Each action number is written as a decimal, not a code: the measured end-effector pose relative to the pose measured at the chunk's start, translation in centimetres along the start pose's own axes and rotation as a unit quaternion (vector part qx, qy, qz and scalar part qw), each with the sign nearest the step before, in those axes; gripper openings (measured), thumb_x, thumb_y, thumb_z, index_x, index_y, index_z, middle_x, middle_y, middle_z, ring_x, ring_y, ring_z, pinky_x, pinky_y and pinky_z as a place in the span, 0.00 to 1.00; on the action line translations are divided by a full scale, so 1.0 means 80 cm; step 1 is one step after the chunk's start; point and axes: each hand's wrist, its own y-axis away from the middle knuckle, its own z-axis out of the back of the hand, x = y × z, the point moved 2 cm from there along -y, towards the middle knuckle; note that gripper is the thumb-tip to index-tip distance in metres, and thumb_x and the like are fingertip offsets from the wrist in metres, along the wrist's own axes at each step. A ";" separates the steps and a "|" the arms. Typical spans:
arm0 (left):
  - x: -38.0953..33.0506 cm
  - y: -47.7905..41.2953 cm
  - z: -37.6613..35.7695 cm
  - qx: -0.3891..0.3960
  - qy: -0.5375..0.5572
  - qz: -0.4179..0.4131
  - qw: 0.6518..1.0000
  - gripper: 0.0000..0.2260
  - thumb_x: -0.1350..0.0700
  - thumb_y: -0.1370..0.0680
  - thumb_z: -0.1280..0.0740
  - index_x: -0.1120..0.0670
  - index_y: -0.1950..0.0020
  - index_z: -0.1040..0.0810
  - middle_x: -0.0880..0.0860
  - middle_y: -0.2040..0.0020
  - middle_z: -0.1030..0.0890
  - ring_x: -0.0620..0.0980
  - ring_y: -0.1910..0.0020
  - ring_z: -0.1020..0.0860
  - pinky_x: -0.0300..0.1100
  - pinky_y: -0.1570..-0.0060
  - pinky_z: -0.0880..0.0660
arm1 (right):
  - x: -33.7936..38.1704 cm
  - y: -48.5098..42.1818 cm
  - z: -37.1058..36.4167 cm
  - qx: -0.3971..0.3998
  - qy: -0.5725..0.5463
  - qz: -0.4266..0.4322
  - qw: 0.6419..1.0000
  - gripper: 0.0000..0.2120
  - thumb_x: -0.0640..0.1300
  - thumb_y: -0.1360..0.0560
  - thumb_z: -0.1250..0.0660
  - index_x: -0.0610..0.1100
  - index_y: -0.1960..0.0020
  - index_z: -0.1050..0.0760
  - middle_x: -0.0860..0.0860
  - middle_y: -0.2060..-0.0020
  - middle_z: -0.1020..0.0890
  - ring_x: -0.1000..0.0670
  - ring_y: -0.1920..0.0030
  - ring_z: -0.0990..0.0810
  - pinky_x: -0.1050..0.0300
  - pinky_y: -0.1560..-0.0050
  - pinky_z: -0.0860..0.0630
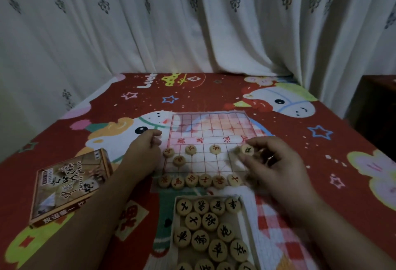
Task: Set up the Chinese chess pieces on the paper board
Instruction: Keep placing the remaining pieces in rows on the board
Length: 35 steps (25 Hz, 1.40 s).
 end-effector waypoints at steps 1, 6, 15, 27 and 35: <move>0.003 0.000 -0.001 -0.008 -0.002 0.001 1.000 0.19 0.67 0.23 0.44 0.54 0.36 0.25 0.51 0.46 0.23 0.50 0.48 0.26 0.42 0.57 0.30 | -0.008 -0.014 0.010 -0.023 0.001 -0.023 0.999 0.13 0.46 0.28 0.24 0.49 0.45 0.20 0.52 0.56 0.20 0.56 0.61 0.21 0.67 0.64 0.24; 0.012 -0.003 -0.003 -0.041 -0.106 -0.052 0.992 0.14 0.62 0.21 0.40 0.52 0.40 0.20 0.53 0.40 0.19 0.54 0.40 0.24 0.55 0.39 0.27 | -0.056 -0.085 0.047 -0.033 0.069 -0.110 0.991 0.08 0.45 0.26 0.26 0.44 0.49 0.22 0.50 0.58 0.18 0.51 0.61 0.19 0.62 0.67 0.28; 0.005 -0.001 0.000 -0.041 -0.141 -0.074 0.986 0.15 0.64 0.22 0.39 0.53 0.40 0.19 0.53 0.40 0.19 0.55 0.41 0.23 0.54 0.40 0.26 | -0.103 -0.133 0.023 0.043 0.039 -0.169 0.984 0.12 0.47 0.30 0.22 0.48 0.48 0.18 0.51 0.55 0.14 0.48 0.54 0.15 0.46 0.49 0.17; -0.006 0.004 0.004 -0.026 -0.129 -0.047 0.990 0.14 0.62 0.22 0.38 0.51 0.39 0.20 0.52 0.41 0.20 0.54 0.48 0.22 0.54 0.45 0.24 | -0.111 -0.157 0.006 0.018 0.085 -0.150 0.985 0.13 0.51 0.29 0.23 0.49 0.48 0.21 0.52 0.55 0.17 0.49 0.53 0.17 0.41 0.46 0.19; -0.005 0.005 0.005 -0.020 -0.130 -0.039 0.991 0.14 0.61 0.21 0.38 0.51 0.39 0.21 0.52 0.41 0.20 0.53 0.51 0.22 0.53 0.47 0.23 | -0.110 -0.153 0.007 0.013 0.163 -0.116 0.980 0.05 0.47 0.29 0.25 0.51 0.56 0.20 0.53 0.60 0.16 0.50 0.56 0.17 0.47 0.47 0.20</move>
